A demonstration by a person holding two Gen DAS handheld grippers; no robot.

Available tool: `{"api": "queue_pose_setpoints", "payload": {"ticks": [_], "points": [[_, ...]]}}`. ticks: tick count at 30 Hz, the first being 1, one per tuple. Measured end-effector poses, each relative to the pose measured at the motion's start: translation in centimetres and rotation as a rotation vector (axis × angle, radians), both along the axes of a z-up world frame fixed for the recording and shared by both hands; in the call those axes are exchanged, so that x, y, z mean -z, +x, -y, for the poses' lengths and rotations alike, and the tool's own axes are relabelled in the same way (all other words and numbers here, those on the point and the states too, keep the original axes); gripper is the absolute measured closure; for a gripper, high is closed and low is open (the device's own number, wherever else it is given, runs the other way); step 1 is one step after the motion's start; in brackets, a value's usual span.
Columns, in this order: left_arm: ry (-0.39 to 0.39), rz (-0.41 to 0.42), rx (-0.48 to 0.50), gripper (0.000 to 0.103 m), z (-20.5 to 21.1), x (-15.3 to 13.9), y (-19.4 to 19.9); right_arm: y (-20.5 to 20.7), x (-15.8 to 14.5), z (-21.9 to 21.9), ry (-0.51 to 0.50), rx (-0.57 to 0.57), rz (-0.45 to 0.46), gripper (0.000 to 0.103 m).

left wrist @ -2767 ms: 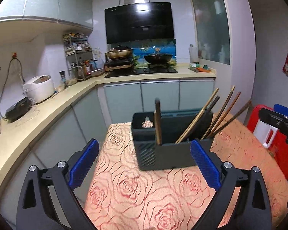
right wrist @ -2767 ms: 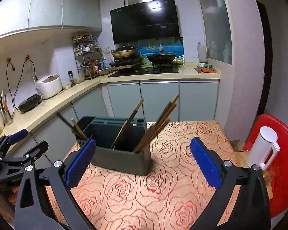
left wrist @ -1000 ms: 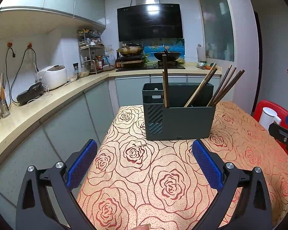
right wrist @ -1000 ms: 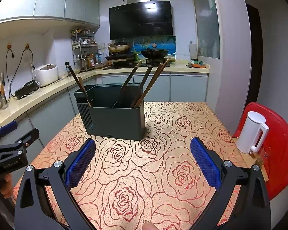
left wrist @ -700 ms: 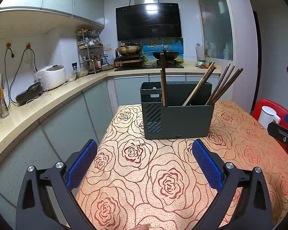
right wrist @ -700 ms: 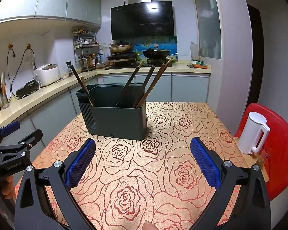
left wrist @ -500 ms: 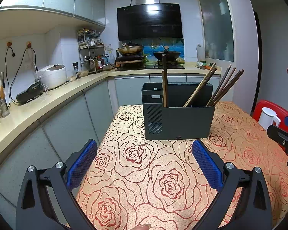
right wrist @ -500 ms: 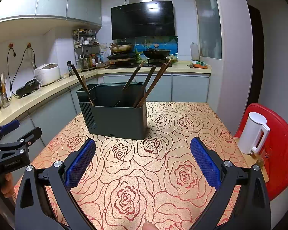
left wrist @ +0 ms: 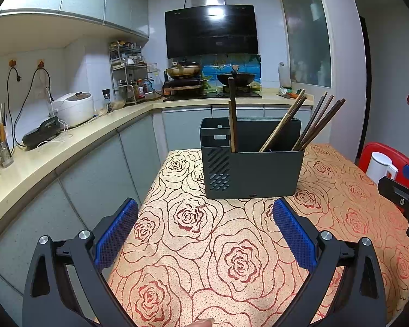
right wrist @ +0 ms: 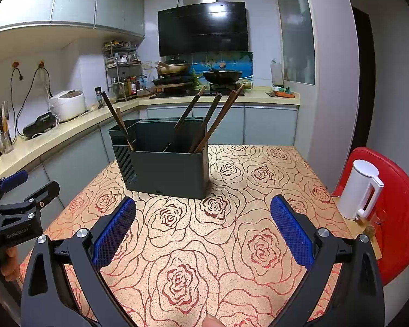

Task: Organize utensils

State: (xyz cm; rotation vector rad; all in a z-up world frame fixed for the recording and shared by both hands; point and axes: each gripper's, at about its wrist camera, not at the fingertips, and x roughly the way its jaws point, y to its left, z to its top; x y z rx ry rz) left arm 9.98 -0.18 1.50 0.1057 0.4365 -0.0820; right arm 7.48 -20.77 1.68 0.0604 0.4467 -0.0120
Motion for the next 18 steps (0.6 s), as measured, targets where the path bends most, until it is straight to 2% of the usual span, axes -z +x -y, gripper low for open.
{"api": "queue_pose_setpoints", "payload": {"ticks": [18], "points": [[0.000,-0.002,0.003,0.007,0.00,-0.07,-0.03,0.13,0.12,-0.11,-0.003,-0.003,-0.004,0.007]]}}
